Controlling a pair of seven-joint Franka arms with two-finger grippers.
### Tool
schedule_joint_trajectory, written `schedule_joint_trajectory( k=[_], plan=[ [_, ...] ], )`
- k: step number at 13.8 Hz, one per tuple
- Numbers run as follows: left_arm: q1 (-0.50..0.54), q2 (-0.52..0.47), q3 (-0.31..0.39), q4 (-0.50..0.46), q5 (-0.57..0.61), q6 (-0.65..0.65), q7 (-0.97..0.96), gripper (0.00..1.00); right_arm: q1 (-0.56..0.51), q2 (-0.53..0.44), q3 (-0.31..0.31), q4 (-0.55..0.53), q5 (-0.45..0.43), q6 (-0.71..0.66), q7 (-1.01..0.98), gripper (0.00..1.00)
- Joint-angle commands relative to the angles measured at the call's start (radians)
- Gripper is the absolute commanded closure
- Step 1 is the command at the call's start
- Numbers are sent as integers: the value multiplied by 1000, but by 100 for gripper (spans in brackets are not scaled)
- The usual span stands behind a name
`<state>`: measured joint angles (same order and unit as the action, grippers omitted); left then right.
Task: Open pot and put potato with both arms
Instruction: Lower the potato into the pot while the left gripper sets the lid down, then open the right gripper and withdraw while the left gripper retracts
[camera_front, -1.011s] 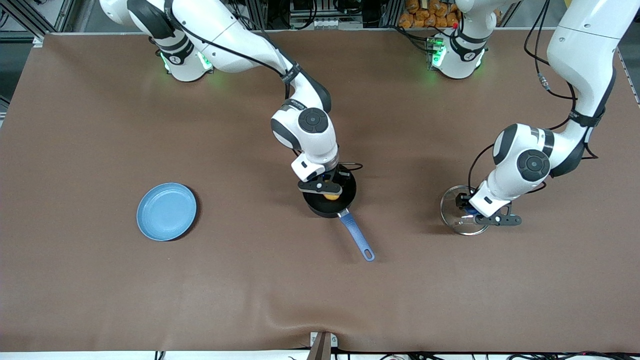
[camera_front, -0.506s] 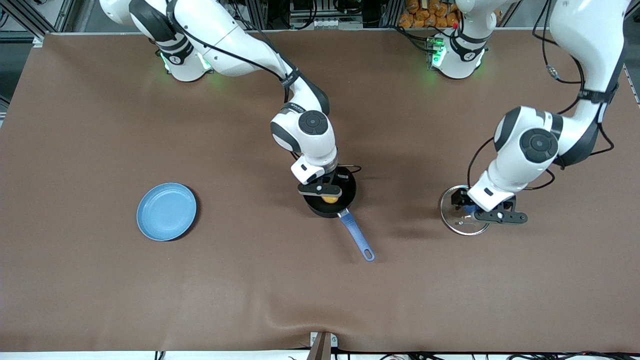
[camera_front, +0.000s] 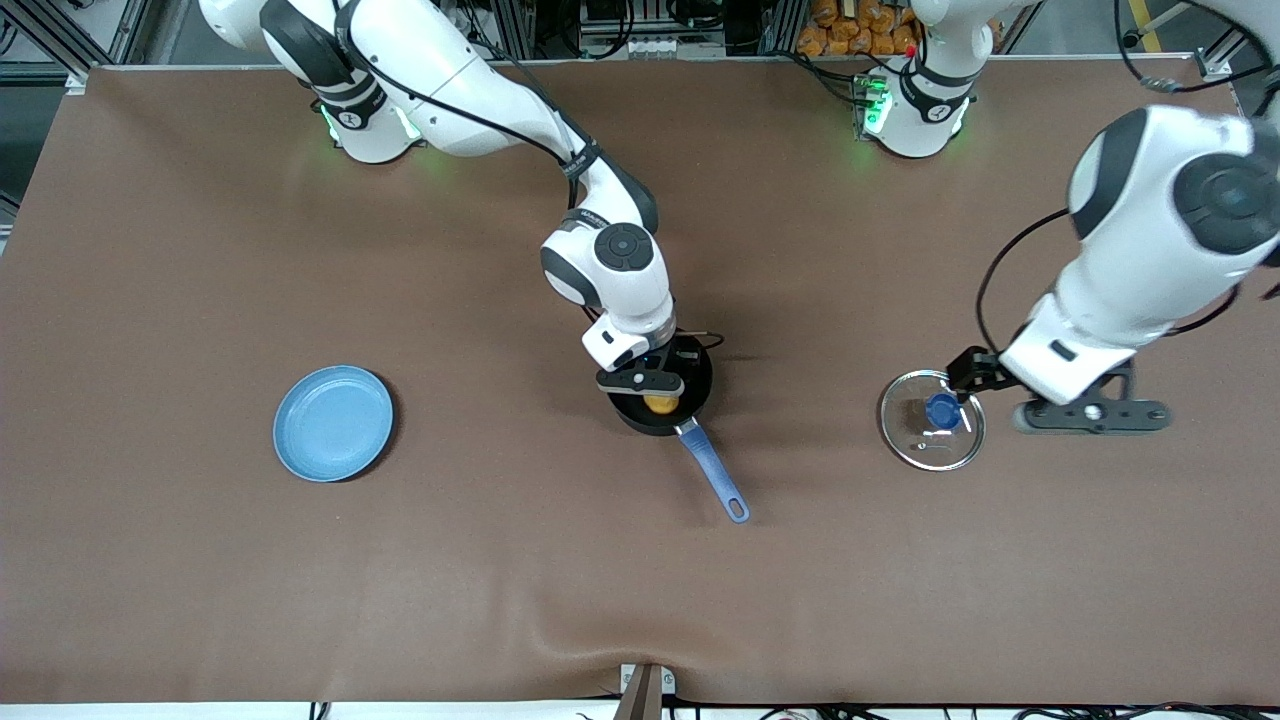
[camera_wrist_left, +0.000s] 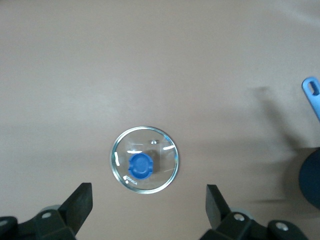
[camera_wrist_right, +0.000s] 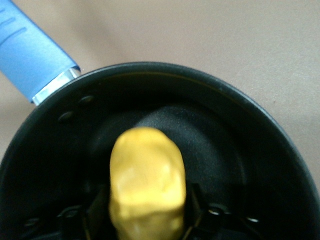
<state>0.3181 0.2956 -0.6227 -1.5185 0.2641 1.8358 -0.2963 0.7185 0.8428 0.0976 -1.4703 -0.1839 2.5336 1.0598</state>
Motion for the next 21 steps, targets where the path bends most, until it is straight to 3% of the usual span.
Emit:
schedule_joint_trajectory(
  k=[1, 3, 9, 12, 15, 18, 21],
  plan=[
    [10, 19, -34, 102, -16, -117, 6, 0, -22, 16, 10, 47, -16, -7, -29, 0],
    [16, -21, -37, 127, -20, -176, 6, 0, -37, 1, 16, 62, -14, -25, -35, 0],
    [43, -179, -5, 136, -152, -239, 11, 0, -66, -105, 22, 127, 40, -340, -180, 0],
    [-181, -245, 301, 124, -248, -303, 20, 0, -134, -243, 18, 122, 101, -528, -354, 0],
    [-365, -251, 504, 113, -287, -397, 28, 0, -253, -352, 11, 117, 130, -725, -437, 0],
    [-453, -283, 621, 46, -289, -402, 71, 0, -364, -436, 7, 113, 106, -847, -591, 0],
    [-406, -329, 592, -29, -290, -391, 77, 0, -483, -559, 10, 42, 107, -883, -710, 0]
  ],
)
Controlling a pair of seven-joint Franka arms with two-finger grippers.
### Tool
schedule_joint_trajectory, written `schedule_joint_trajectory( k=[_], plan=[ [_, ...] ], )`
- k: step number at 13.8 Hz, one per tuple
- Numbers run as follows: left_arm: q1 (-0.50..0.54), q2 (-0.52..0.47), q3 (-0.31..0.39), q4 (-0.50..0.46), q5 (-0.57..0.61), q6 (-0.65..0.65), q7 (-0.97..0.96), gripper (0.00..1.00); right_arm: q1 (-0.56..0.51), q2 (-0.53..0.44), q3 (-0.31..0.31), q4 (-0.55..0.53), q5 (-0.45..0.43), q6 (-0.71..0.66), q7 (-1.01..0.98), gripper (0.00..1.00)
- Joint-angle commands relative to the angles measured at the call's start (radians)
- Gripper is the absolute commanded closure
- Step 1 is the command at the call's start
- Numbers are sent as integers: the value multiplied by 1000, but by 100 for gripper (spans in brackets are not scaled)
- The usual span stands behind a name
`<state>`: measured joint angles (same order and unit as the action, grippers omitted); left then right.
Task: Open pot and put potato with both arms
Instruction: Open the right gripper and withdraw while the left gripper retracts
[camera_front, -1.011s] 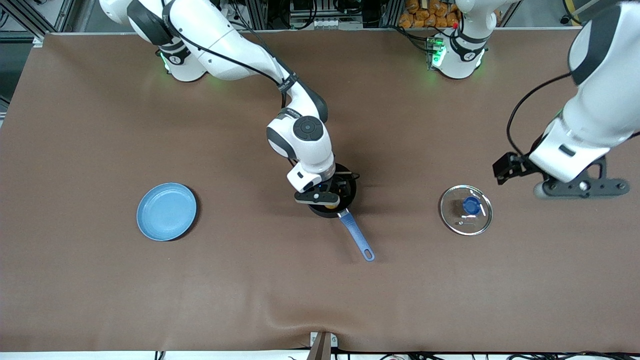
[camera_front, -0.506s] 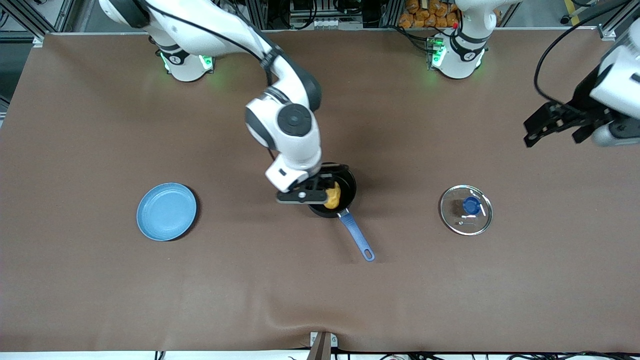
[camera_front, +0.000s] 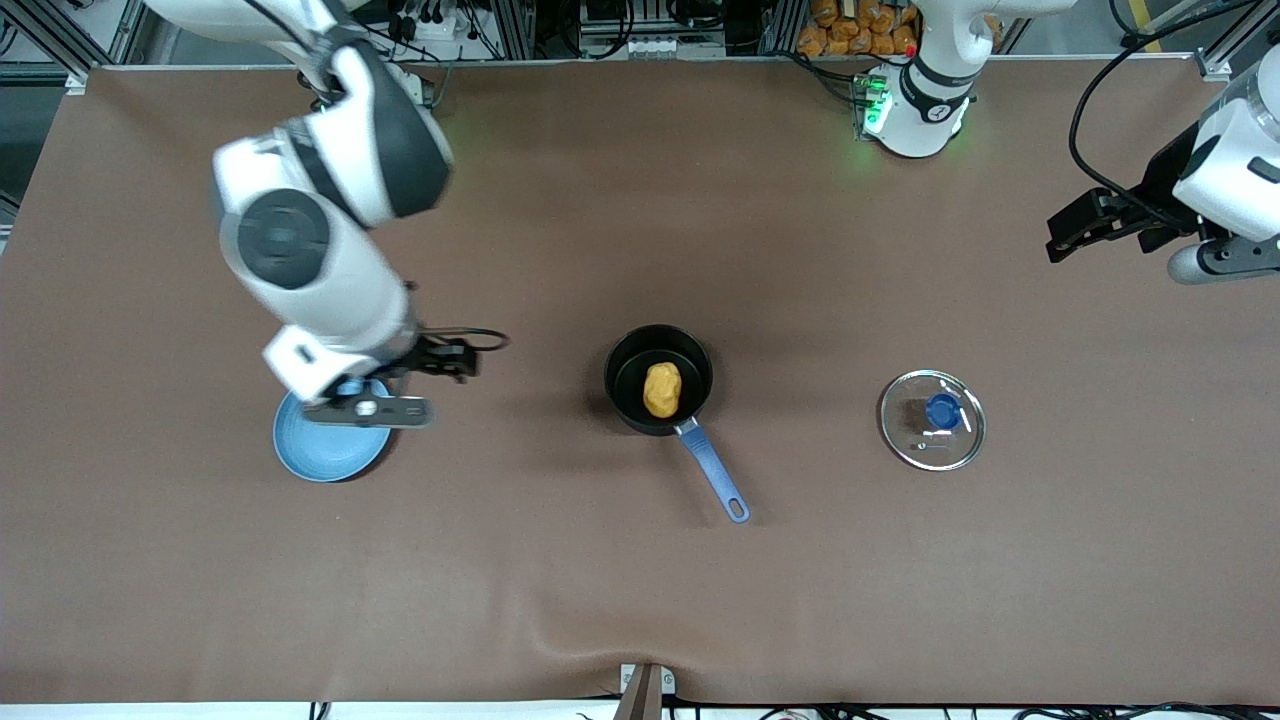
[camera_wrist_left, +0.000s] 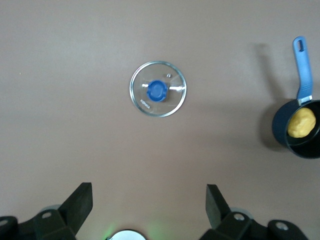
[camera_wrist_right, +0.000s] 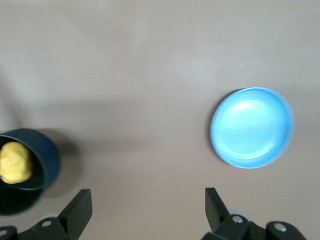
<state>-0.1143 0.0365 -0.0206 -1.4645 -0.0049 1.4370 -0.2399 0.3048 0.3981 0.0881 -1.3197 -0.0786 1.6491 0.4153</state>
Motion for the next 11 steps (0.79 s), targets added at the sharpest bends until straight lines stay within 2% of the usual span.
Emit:
schedule_joint_trajectory(
  k=[1, 5, 11],
  plan=[
    [68, -87, -42, -86, -21, 14, 24, 0, -113, -152, 19, -134, 3, 0, -134, 0],
    [100, -147, -64, -166, -12, 92, 27, 0, -240, -267, 19, -214, 10, -31, -196, 0],
    [102, -116, -64, -140, -1, 128, 24, 0, -387, -383, 19, -311, 22, -28, -441, 0]
  ],
)
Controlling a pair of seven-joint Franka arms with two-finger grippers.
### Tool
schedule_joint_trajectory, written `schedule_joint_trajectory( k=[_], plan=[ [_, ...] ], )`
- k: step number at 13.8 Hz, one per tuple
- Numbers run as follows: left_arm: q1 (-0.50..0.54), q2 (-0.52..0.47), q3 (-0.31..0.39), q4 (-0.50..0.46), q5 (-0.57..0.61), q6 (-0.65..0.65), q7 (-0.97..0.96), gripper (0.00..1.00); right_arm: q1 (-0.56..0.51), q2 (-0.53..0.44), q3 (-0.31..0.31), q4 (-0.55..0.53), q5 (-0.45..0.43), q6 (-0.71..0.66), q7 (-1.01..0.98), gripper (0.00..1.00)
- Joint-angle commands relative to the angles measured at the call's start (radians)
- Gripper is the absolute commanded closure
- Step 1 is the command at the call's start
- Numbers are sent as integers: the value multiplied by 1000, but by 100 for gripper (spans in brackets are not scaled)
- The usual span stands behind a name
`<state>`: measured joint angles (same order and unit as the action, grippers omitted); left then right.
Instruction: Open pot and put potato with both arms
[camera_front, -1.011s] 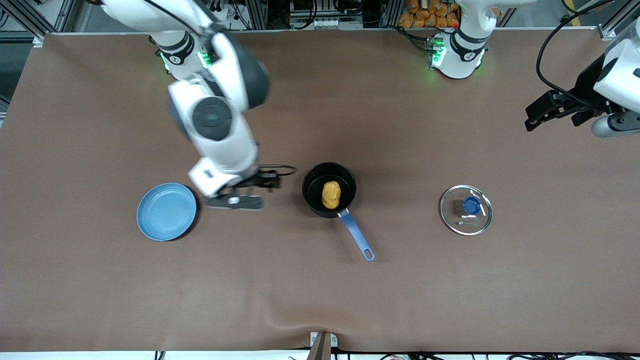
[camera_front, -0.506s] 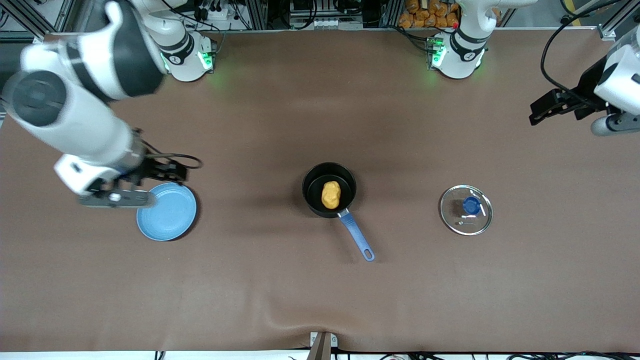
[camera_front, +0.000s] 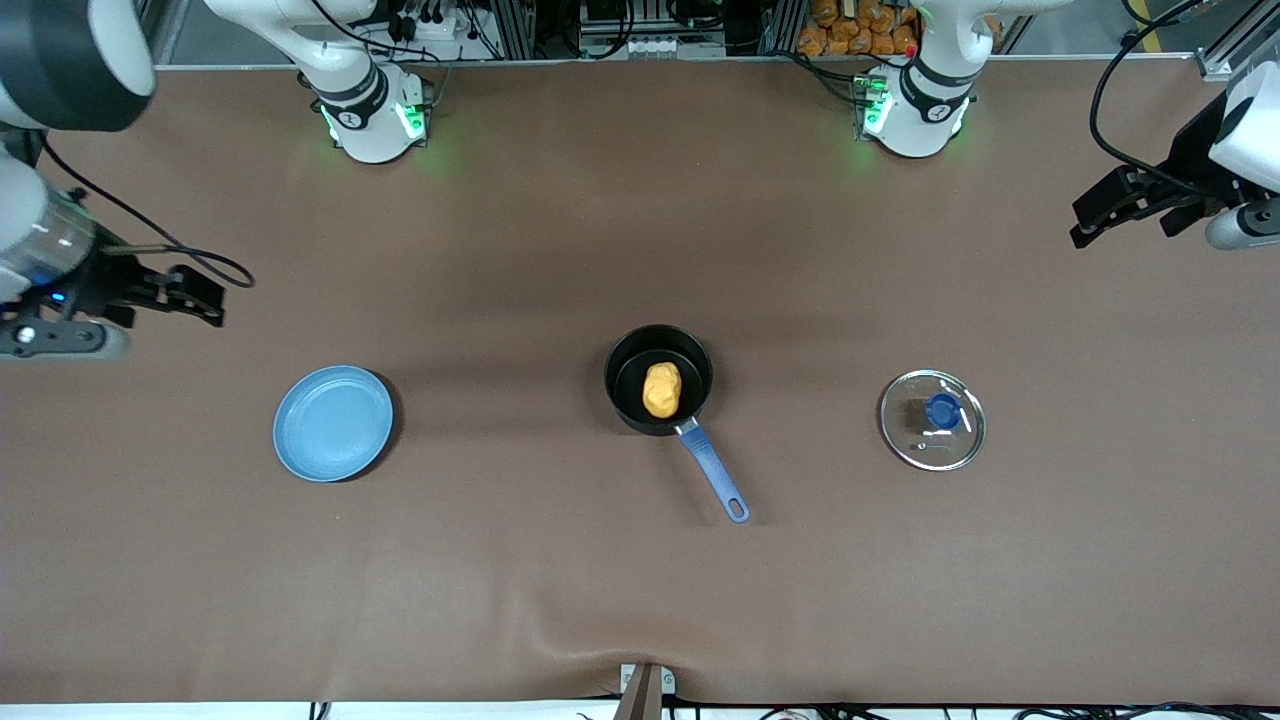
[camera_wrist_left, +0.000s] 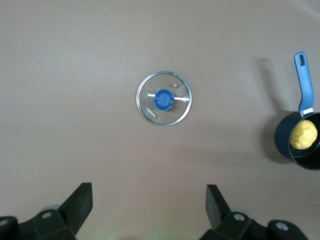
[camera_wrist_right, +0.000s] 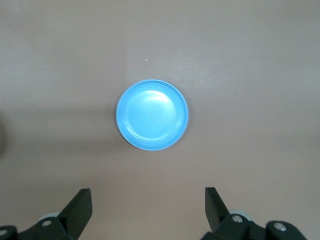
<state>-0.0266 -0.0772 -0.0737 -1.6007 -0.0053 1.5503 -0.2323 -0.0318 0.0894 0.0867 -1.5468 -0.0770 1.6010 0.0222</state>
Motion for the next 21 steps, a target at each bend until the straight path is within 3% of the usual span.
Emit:
schedule_joint_trajectory(
  k=[1, 6, 9, 12, 16, 21],
  plan=[
    [13, -1, -11, -4, -2, 14, 16, 0, -56, -92, 19, -101, 35, 30, -59, 0],
    [17, -3, -8, -7, -2, 7, 10, 0, -91, -184, 16, -194, 127, 72, -82, 0],
    [20, 7, -6, -1, -1, 11, 14, 0, -89, -263, 16, -285, 126, 131, -94, 0],
    [22, 10, -4, 4, 8, 13, 18, 0, -92, -267, 12, -253, 117, 82, -120, 0],
    [19, 13, -4, 10, 17, 11, 14, 0, -94, -249, 4, -110, 112, -39, -114, 0],
    [20, 11, -4, 11, 22, 10, 18, 0, -92, -247, 4, -105, 98, -47, -114, 0]
  ],
)
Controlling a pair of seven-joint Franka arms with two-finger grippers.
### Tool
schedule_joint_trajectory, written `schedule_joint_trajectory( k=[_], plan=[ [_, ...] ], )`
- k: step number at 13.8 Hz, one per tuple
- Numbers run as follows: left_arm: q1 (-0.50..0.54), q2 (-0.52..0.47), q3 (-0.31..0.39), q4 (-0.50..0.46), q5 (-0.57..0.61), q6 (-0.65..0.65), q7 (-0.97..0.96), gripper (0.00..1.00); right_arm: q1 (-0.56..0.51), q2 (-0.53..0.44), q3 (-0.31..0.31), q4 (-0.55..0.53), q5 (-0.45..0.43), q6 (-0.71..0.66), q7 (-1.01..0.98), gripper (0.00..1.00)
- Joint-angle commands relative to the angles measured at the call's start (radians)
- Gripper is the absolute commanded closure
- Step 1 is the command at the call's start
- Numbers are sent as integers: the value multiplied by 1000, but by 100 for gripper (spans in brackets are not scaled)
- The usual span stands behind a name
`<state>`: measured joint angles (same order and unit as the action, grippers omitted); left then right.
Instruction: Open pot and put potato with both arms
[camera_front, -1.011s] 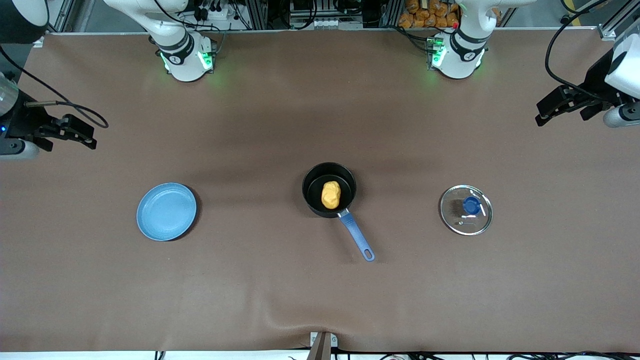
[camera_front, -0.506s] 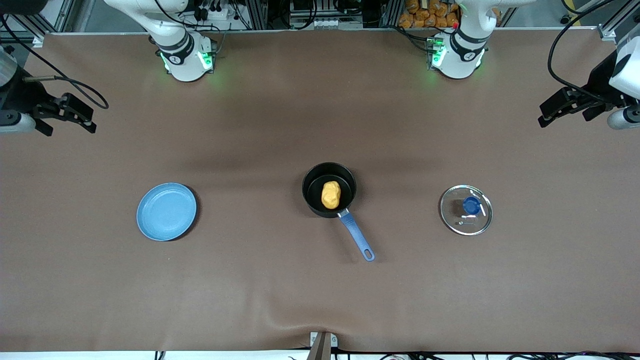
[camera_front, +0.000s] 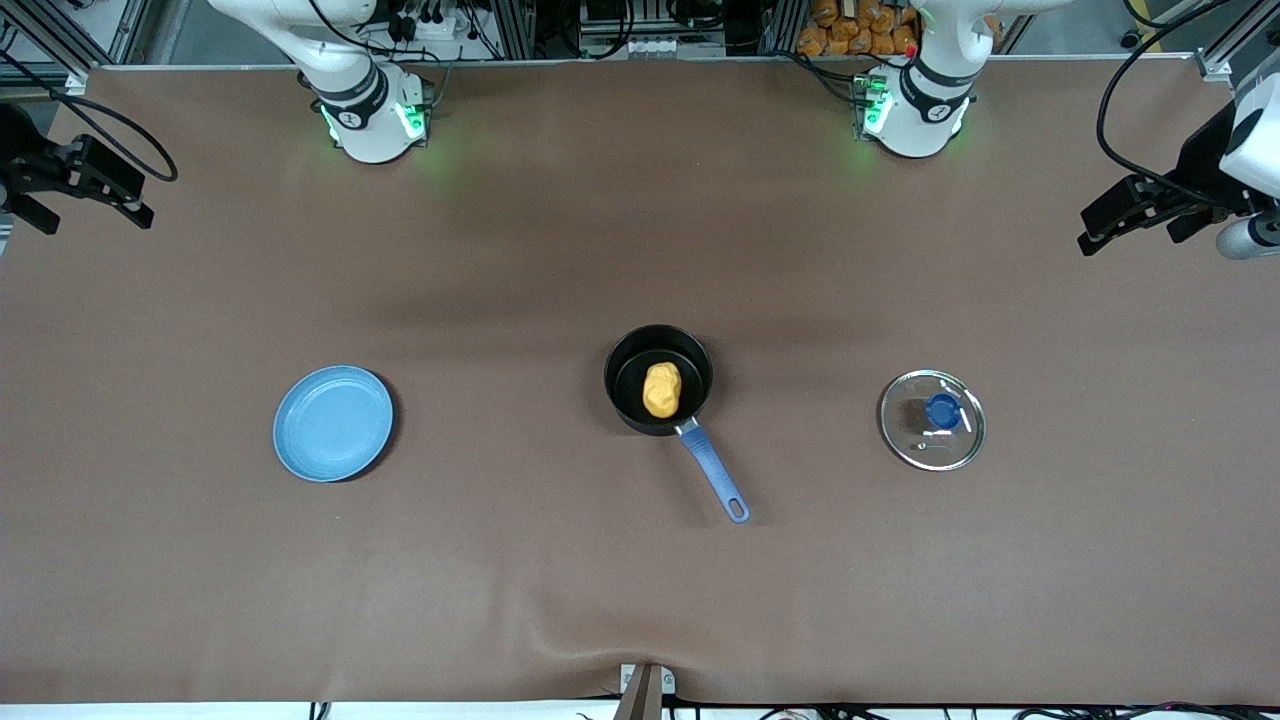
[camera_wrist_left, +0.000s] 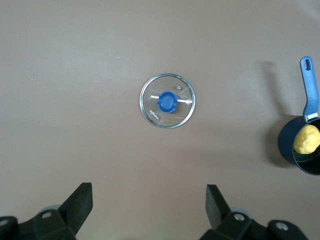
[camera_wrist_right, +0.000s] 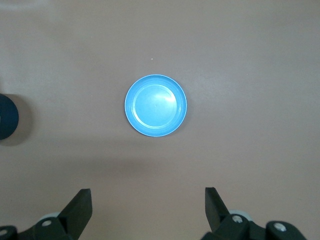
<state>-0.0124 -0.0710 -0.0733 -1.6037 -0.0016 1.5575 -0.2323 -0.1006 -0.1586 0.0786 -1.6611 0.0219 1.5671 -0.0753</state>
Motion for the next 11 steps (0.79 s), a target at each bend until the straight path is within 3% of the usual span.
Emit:
schedule_joint_trajectory(
  k=[1, 11],
  plan=[
    [6, 5, -5, 15, 18, 3, 18, 0, -24, 2, 12, 9, -2, -13, -17, 0],
    [5, 7, -6, 19, 18, 4, 19, 0, -18, 2, 13, 11, -23, -9, -15, 0]
  ],
)
